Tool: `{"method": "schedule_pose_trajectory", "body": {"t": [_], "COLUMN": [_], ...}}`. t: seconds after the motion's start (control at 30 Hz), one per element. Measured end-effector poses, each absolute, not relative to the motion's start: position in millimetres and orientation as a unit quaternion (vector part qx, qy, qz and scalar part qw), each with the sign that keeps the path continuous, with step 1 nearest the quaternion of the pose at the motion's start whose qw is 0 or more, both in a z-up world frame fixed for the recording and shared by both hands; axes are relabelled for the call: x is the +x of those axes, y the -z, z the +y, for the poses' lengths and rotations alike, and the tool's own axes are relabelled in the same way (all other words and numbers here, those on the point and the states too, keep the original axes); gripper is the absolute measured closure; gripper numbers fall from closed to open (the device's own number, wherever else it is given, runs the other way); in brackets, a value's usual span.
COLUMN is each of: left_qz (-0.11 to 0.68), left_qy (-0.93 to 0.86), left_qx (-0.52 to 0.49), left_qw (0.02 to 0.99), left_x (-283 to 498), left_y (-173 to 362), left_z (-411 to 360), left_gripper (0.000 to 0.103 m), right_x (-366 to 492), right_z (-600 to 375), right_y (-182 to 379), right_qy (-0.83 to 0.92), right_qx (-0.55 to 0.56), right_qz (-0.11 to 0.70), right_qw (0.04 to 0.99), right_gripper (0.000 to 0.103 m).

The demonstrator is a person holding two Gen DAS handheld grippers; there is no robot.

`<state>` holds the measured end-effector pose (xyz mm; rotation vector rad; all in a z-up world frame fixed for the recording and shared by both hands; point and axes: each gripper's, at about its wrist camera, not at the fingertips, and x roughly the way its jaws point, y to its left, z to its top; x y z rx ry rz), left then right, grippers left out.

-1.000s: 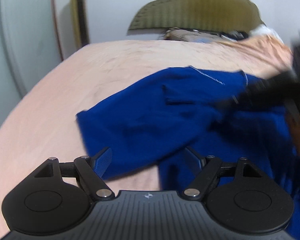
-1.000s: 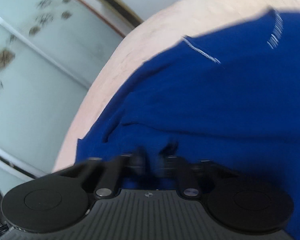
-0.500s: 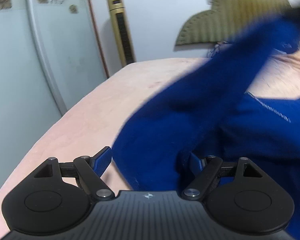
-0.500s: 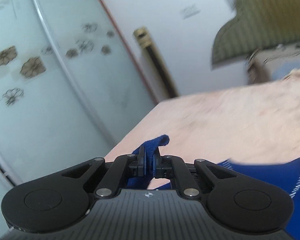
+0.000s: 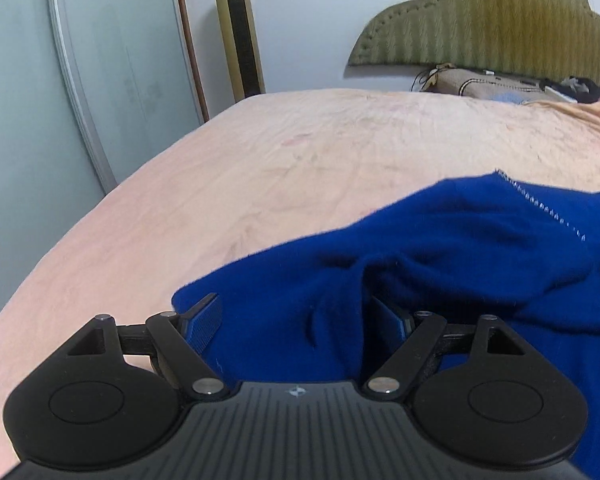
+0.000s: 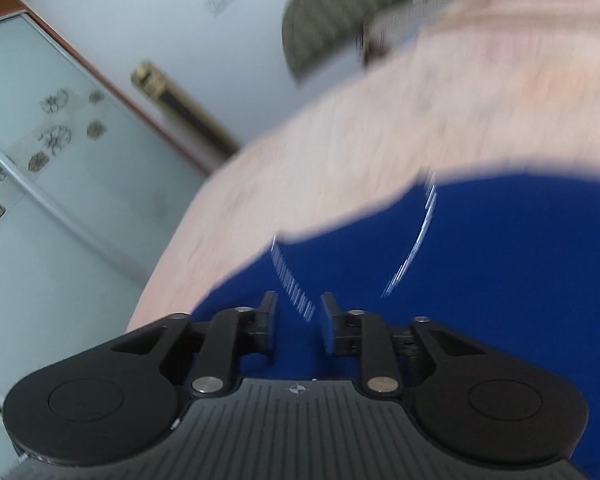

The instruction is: Fold small clothes

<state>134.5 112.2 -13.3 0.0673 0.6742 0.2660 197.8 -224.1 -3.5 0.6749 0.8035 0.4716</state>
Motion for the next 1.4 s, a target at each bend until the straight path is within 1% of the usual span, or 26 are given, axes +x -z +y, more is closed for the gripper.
{"method": "schedule_pose_trajectory", "body": {"t": [0.07, 0.13, 0.2, 0.23, 0.27, 0.3, 0.33, 0.4, 0.47, 0.57, 0.7, 0.83, 0.97, 1.13, 1.17, 1.2, 1.27, 1.33, 1.4], "left_qz": [0.326, 0.325, 0.327, 0.329, 0.332, 0.334, 0.333, 0.326, 0.315, 0.309, 0.294, 0.305, 0.323, 0.336, 0.337, 0.337, 0.343, 0.354, 0.364], "left_qy": [-0.135, -0.139, -0.147, -0.150, -0.153, -0.155, -0.156, -0.158, -0.157, -0.145, -0.137, -0.123, -0.117, -0.120, -0.116, -0.113, -0.102, -0.090, -0.078], "left_qx": [0.040, 0.049, 0.053, 0.052, 0.048, 0.045, 0.043, 0.045, 0.052, 0.047, 0.053, 0.047, 0.044, 0.046, 0.046, 0.047, 0.051, 0.053, 0.055], "left_qw": [0.935, 0.934, 0.932, 0.931, 0.929, 0.929, 0.929, 0.931, 0.935, 0.939, 0.944, 0.943, 0.938, 0.933, 0.933, 0.933, 0.932, 0.929, 0.927], "left_x": [131.4, 129.8, 131.0, 131.5, 133.1, 134.4, 134.5, 135.7, 138.2, 145.5, 152.1, 155.3, 154.4, 145.4, 142.2, 138.6, 132.9, 126.2, 120.1], "left_y": [13.8, 15.9, 18.2, 19.2, 20.5, 20.6, 19.2, 15.9, 11.9, 5.3, -0.5, 1.8, 11.0, 16.2, 14.7, 13.3, 10.5, 8.1, 7.5], "left_z": [113.0, 112.5, 116.1, 118.0, 119.8, 120.9, 122.6, 123.3, 121.4, 117.1, 102.1, 94.4, 95.0, 99.6, 101.1, 102.4, 105.3, 107.1, 107.9], "left_gripper": [0.022, 0.022, 0.022, 0.022, 0.022, 0.022, 0.022, 0.022, 0.022, 0.016, 0.016, 0.016, 0.016, 0.016, 0.016, 0.016, 0.015, 0.015, 0.015], "right_x": [211.5, 214.4, 215.3, 215.6, 219.0, 214.3, 217.9, 219.0, 212.3, 199.2, 173.8, 151.2, 135.0, 131.2, 131.6, 131.1, 127.9, 123.7, 121.1], "right_z": [-199.6, -176.5, -157.9, -150.3, -142.9, -139.0, -131.2, -122.1, -120.0, -133.0, -168.0, -215.6, -267.2, -304.0, -302.7, -303.6, -300.1, -302.4, -300.6], "right_y": [18.8, 34.3, 45.7, 46.7, 45.7, 41.5, 37.8, 22.5, 1.0, -32.3, -70.5, -84.9, -66.2, -18.3, -9.4, -3.5, 0.4, -2.6, -3.6], "right_qy": [-0.241, -0.254, -0.258, -0.257, -0.255, -0.255, -0.250, -0.237, -0.239, -0.226, -0.182, -0.121, -0.066, -0.043, -0.040, -0.029, 0.017, 0.047, 0.033], "right_qx": [0.341, 0.373, 0.401, 0.406, 0.403, 0.398, 0.388, 0.345, 0.301, 0.264, 0.218, 0.189, 0.198, 0.246, 0.248, 0.243, 0.215, 0.204, 0.207], "right_qz": [0.408, 0.428, 0.433, 0.430, 0.427, 0.423, 0.423, 0.410, 0.372, 0.316, 0.249, 0.212, 0.228, 0.292, 0.299, 0.303, 0.301, 0.286, 0.276], "right_qw": [0.812, 0.783, 0.765, 0.764, 0.768, 0.773, 0.780, 0.811, 0.845, 0.883, 0.926, 0.951, 0.951, 0.923, 0.920, 0.921, 0.929, 0.935, 0.938], "right_gripper": [0.069, 0.053, 0.049, 0.050, 0.053, 0.069, 0.090, 0.091, 0.091, 0.091, 0.091, 0.091, 0.091, 0.089, 0.088, 0.083, 0.079, 0.079, 0.079]}}
